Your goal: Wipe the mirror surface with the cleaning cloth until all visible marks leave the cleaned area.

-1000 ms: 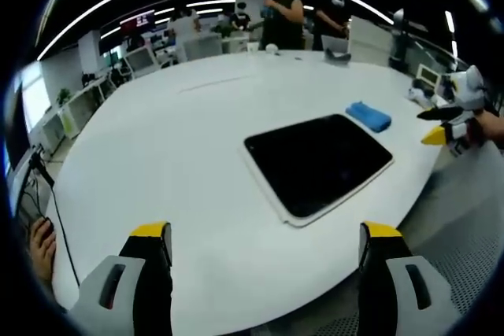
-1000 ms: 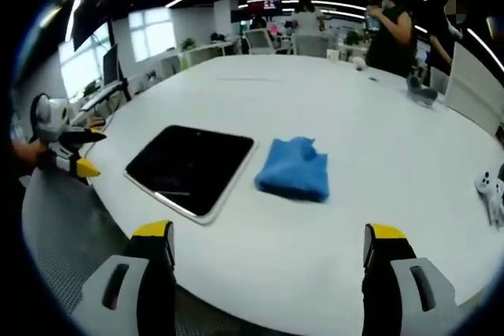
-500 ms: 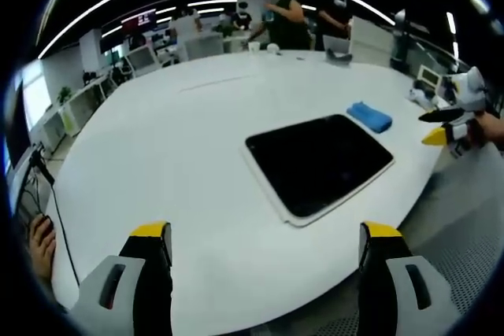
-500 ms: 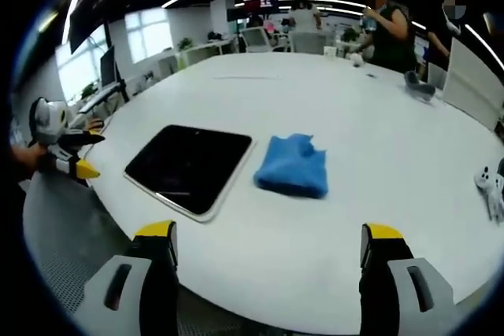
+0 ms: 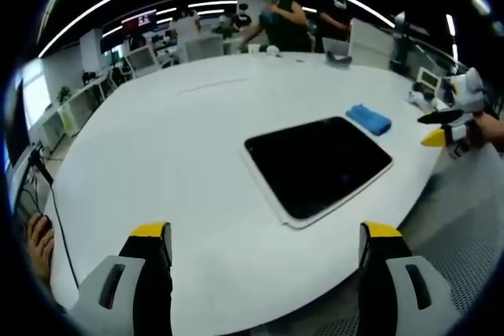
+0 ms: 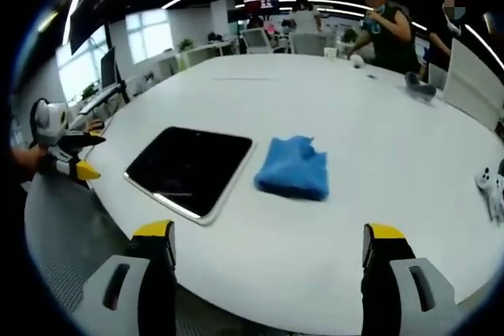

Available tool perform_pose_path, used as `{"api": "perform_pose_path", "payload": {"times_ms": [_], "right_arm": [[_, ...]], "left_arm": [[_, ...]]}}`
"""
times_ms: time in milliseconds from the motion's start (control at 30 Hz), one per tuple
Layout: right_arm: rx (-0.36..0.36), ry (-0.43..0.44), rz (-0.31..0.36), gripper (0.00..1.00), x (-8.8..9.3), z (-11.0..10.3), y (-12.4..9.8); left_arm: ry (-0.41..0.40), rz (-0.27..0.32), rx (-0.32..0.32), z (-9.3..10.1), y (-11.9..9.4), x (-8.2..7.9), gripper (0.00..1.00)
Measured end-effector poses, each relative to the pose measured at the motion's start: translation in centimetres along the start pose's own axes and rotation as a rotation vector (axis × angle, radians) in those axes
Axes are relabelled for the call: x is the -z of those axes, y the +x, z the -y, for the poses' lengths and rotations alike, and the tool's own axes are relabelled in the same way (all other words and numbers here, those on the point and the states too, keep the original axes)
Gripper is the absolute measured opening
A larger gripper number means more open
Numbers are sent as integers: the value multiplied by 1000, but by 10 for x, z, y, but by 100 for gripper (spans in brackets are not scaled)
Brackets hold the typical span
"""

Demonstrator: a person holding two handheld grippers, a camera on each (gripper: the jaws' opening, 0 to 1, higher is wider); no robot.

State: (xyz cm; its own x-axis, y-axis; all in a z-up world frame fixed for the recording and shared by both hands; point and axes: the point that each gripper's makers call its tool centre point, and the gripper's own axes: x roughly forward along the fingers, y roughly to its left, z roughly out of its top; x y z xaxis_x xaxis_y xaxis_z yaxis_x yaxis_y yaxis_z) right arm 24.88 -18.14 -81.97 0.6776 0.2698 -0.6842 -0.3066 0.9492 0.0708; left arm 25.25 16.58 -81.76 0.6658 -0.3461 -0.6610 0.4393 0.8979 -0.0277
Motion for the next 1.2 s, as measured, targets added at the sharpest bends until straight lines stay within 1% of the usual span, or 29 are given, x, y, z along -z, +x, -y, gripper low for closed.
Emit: {"api": "perform_pose_path", "payload": {"times_ms": [100, 167, 367, 767, 867, 900, 933, 1000, 1067, 1100, 1133, 1200], "right_arm": [[-3, -1, 8, 99, -1, -1, -1], [-4, -6, 9, 99, -1, -1, -1], [-6, 7, 10, 97, 0, -1, -1], [5, 5, 17, 95, -2, 1, -2], [18, -15, 20, 96, -6, 3, -4], [41, -38, 5, 98, -6, 5, -4], [49, -79, 7, 99, -8, 6, -4], [48, -107, 2, 100, -11, 2, -5], [42, -103, -14, 100, -11, 2, -6], [36, -80, -23, 100, -13, 3, -7], [29, -41, -25, 99, -18, 6, -9], [18, -21, -55, 97, -26, 10, -11]], "left_arm": [[1, 4, -6, -1, 0, 0, 100], [19, 20, -32, -6, -2, -4, 100], [-5, 13, -10, -3, -1, -2, 100], [1, 7, -4, -1, 0, -1, 100], [4, 4, 0, 0, 0, 0, 100], [7, 2, 2, 0, 0, 0, 100], [8, -1, 5, 0, 0, 0, 100], [9, -2, 9, 1, 1, 1, 100], [12, -4, 14, 2, 1, 1, 100], [13, -6, 15, 2, 1, 1, 100], [12, -6, 15, 3, 1, 1, 100], [10, -3, 13, 2, 0, 1, 100]]}}
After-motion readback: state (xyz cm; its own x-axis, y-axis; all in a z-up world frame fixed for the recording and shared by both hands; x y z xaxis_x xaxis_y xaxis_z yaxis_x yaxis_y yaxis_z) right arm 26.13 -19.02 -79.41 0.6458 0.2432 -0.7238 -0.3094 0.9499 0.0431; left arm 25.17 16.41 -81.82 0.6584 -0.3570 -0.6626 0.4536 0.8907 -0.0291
